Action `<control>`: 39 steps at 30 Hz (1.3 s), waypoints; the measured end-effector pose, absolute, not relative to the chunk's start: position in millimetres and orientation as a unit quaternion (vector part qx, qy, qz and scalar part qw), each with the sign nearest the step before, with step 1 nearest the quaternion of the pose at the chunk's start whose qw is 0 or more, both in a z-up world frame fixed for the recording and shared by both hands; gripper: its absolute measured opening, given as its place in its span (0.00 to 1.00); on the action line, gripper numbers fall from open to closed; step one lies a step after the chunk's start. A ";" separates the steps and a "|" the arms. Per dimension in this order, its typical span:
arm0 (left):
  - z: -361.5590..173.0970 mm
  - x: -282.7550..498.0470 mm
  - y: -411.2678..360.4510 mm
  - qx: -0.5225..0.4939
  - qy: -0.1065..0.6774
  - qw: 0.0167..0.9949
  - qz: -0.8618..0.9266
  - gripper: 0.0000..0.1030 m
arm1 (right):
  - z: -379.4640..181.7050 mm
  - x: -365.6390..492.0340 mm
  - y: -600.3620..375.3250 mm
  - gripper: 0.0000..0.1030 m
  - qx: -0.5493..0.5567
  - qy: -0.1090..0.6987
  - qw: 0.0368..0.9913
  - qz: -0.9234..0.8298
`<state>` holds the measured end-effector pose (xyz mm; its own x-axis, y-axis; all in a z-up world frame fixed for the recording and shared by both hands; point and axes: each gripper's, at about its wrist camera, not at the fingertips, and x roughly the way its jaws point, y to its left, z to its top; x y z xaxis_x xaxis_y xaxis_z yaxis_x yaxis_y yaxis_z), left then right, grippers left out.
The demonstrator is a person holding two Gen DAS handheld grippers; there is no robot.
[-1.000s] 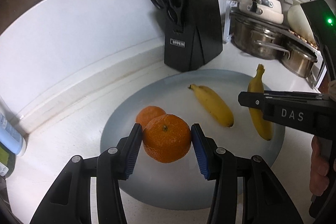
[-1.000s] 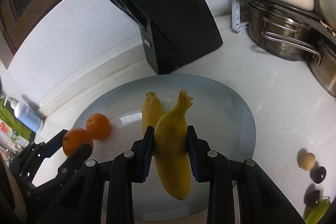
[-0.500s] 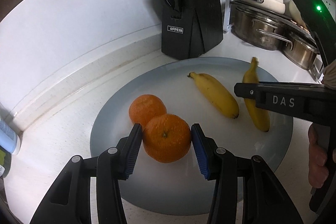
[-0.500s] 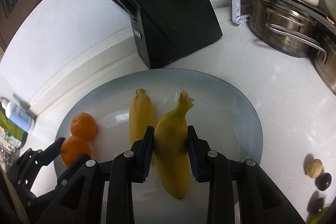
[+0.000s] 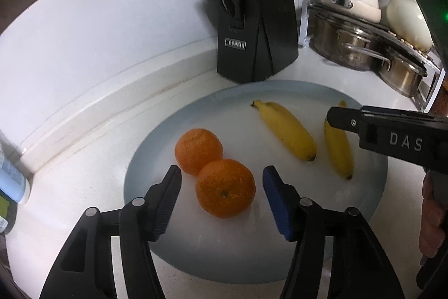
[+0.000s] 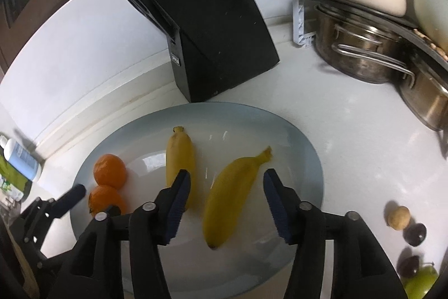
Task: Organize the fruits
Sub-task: 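Open the left tool beside the other orange while the right tool releases the banana, then withdraw both tools from the plate toward the green apples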
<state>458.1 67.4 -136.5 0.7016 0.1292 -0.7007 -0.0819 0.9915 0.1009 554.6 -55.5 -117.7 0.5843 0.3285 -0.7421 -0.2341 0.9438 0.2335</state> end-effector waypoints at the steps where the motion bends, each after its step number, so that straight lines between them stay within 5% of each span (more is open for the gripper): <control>1: -134.2 457.2 67.4 0.032 0.380 0.923 0.059 0.60 | -115.8 552.6 -56.8 0.56 0.055 0.425 0.890 0.157; 15: -80.1 423.9 48.7 0.037 0.309 0.947 0.083 0.97 | -74.9 508.9 -91.0 0.72 0.053 0.384 0.917 0.099; 39: -30.6 370.7 -56.9 0.068 0.246 0.966 -0.034 0.98 | -19.3 394.1 -202.8 0.91 0.055 0.287 0.955 -0.052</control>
